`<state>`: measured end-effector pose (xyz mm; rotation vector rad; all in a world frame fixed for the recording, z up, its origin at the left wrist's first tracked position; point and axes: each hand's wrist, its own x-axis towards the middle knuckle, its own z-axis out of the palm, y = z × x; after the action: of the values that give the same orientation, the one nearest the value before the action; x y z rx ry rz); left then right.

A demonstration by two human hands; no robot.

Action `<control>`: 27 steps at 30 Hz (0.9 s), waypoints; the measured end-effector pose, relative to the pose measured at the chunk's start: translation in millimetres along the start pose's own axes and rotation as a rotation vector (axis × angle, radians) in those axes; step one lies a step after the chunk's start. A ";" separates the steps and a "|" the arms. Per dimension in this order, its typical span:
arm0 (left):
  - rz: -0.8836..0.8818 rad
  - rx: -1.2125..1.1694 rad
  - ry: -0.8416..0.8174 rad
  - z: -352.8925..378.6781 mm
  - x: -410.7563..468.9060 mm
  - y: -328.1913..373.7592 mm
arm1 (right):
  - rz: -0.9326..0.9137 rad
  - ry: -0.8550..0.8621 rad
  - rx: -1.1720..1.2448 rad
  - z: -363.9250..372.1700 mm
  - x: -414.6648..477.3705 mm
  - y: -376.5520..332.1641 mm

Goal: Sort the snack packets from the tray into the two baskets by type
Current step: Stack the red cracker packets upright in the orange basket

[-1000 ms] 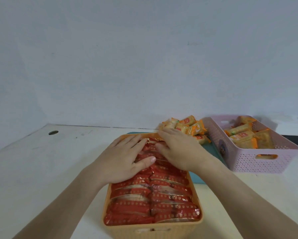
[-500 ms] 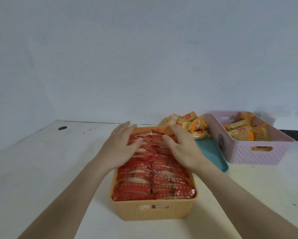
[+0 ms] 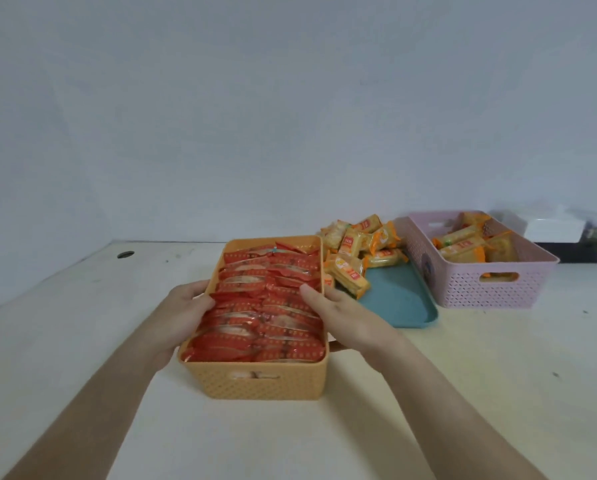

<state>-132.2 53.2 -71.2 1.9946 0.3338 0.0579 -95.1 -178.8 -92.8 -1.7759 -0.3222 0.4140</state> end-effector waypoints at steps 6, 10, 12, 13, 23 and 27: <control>-0.046 -0.129 0.156 -26.8 27.7 -13.2 | -0.113 -0.004 0.109 38.6 35.2 -4.9; -0.073 -0.186 0.180 -36.2 41.4 -13.7 | -0.136 -0.003 0.160 44.0 51.1 -5.9; -0.063 -0.249 0.156 -34.4 42.9 -9.1 | -0.130 -0.001 0.137 33.6 50.8 -1.7; -0.060 -0.296 0.135 -40.8 40.5 -12.2 | -0.103 -0.044 0.107 35.0 52.0 -1.8; 0.031 -0.689 0.221 -20.5 24.4 -41.7 | -0.137 -0.034 0.063 59.0 49.1 -12.5; 0.034 -0.770 0.328 -34.9 32.4 -32.9 | -0.139 -0.036 0.134 74.3 60.6 -25.8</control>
<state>-114.6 105.4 -88.9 1.2200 0.4101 0.4681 -73.5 -82.0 -90.0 -1.6059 -0.4304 0.3602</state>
